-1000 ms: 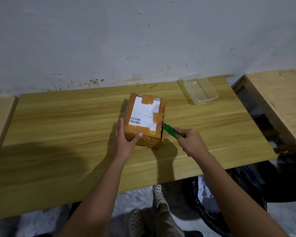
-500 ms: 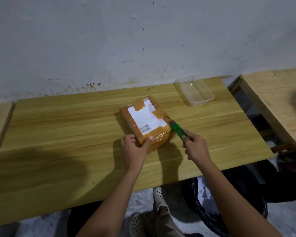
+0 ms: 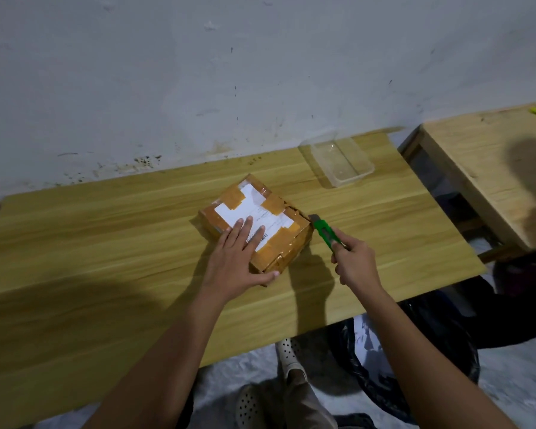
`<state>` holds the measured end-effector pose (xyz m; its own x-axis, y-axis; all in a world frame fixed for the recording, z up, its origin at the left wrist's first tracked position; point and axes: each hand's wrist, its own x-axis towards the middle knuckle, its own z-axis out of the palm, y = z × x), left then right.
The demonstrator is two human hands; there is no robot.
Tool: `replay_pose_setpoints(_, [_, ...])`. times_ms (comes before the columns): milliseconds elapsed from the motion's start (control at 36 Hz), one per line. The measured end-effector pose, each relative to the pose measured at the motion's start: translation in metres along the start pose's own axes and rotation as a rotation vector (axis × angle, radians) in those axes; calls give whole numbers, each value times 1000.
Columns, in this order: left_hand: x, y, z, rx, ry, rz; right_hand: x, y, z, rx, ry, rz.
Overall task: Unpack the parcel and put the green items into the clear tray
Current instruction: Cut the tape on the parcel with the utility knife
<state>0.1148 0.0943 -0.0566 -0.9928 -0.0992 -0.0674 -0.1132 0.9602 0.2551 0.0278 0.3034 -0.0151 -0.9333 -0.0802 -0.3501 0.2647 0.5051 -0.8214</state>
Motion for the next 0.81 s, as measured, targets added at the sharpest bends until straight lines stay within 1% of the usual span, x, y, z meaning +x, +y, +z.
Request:
replay_pose_setpoints(167, [6,27,7,-16,39,-151,7,-2,1,-13,-9,24])
replay_pose_setpoints(250, [7,34,9,-34,41,-182,9,-1,2,-14,-28,44])
replay_pose_setpoints(389, [4,22,3,-141,11,-108,7,-1,-3,2,-88,51])
replay_pose_setpoints(500, [-1,10,2,-94,-8,-19,2,0,-2,-44,-132,38])
replay_pose_setpoints(611, [0,12,6,-28,-5,-36,0,-2,-1,-97,-124,0])
replay_pose_setpoints(806, [1,16,9,-13,2,-74,-5,-6,1,-166,-118,-31])
